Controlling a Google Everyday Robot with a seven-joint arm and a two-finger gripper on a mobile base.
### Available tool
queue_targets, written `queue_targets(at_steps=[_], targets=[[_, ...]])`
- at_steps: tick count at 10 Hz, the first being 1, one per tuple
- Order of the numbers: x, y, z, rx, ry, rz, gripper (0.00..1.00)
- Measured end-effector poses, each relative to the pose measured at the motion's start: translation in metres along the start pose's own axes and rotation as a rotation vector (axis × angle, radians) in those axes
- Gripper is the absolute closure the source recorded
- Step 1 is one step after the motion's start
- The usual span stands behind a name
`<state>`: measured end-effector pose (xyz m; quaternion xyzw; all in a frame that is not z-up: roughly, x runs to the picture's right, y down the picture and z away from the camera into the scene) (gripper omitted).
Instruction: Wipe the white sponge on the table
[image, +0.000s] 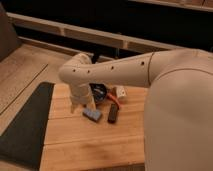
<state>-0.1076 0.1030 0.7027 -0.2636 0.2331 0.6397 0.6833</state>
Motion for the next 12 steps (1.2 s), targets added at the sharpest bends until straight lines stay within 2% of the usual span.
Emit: queue_targets(at_steps=[9, 10, 11, 12], targets=[[0.000, 0.000, 0.000, 0.001, -0.002, -0.002, 0.35], [-0.001, 0.003, -0.003, 0.002, -0.014, -0.013, 0.35], [-0.004, 0.014, -0.006, 0.004, -0.040, -0.054, 0.35], [-0.013, 0.032, -0.014, 0.013, -0.104, -0.142, 0.35]])
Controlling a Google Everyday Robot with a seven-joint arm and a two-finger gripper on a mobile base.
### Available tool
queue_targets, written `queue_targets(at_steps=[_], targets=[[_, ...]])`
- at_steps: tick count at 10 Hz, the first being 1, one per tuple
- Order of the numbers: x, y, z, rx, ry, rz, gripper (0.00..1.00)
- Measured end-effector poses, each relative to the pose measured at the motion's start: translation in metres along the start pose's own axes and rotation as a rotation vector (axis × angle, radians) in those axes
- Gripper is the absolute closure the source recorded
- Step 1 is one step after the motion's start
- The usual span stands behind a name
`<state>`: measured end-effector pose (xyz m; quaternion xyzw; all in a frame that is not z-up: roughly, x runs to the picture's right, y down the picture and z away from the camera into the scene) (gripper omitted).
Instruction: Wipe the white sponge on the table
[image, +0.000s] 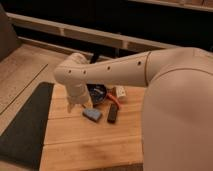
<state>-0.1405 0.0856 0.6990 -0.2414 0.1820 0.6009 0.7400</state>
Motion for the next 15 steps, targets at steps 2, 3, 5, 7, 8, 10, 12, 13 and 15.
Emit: queue_targets(at_steps=[2, 3, 5, 7, 8, 10, 12, 13, 15], targets=[[-0.026, 0.017, -0.014, 0.010, -0.125, -0.128, 0.35], [-0.041, 0.018, -0.022, 0.016, -0.196, -0.192, 0.35], [-0.053, 0.016, -0.026, 0.008, -0.248, -0.229, 0.35], [-0.053, 0.017, -0.026, 0.008, -0.248, -0.232, 0.35], [-0.053, 0.017, -0.026, 0.008, -0.247, -0.233, 0.35], [-0.045, 0.012, -0.012, 0.003, -0.213, -0.226, 0.35], [-0.022, -0.008, 0.019, -0.019, -0.138, -0.172, 0.35], [-0.009, -0.020, 0.035, -0.027, -0.093, -0.138, 0.35], [0.008, -0.038, 0.063, -0.030, -0.007, -0.105, 0.35]])
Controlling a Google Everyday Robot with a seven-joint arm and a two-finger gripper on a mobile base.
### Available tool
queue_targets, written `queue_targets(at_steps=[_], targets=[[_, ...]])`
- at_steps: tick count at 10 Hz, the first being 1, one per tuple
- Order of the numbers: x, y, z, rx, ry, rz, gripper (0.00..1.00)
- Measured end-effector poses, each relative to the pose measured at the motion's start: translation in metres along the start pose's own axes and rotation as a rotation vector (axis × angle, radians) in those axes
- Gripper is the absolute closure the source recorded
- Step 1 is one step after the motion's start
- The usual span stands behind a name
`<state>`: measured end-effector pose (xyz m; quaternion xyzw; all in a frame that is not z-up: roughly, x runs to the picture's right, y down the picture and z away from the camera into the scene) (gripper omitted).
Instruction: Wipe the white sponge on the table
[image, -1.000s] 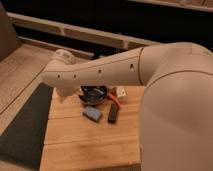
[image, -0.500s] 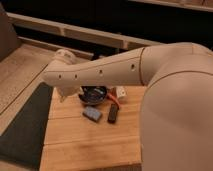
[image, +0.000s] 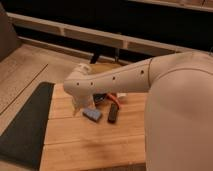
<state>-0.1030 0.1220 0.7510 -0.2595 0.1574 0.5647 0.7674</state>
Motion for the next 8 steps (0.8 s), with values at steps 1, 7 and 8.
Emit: queue_targets(at_steps=[1, 7, 8], targets=[[0.004, -0.005, 0.009, -0.001, 0.027, 0.001, 0.35], [0.010, -0.016, 0.021, 0.020, 0.070, -0.007, 0.35], [0.010, -0.024, 0.029, 0.025, 0.072, -0.001, 0.35]])
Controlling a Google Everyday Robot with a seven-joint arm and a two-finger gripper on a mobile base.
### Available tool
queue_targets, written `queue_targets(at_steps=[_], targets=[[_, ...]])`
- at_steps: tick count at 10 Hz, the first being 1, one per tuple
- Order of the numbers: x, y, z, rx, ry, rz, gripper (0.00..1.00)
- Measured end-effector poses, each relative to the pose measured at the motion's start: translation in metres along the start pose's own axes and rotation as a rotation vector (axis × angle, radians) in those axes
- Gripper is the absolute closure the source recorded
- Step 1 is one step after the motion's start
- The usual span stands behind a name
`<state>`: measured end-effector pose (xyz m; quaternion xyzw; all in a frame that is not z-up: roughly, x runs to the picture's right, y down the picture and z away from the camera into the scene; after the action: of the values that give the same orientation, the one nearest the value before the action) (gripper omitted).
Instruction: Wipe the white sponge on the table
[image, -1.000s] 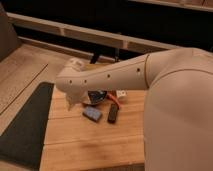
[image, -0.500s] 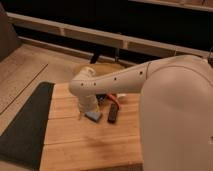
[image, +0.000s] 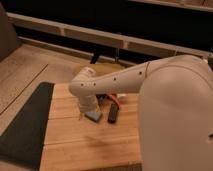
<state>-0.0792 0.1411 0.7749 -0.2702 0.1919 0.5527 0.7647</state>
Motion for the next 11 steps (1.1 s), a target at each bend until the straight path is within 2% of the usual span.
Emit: queue_targets(at_steps=[5, 7, 11], targets=[[0.001, -0.026, 0.045, -0.025, 0.016, -0.002, 0.35], [-0.005, -0.034, 0.060, -0.038, 0.017, -0.044, 0.35], [-0.023, -0.027, 0.077, -0.096, -0.007, -0.151, 0.35]])
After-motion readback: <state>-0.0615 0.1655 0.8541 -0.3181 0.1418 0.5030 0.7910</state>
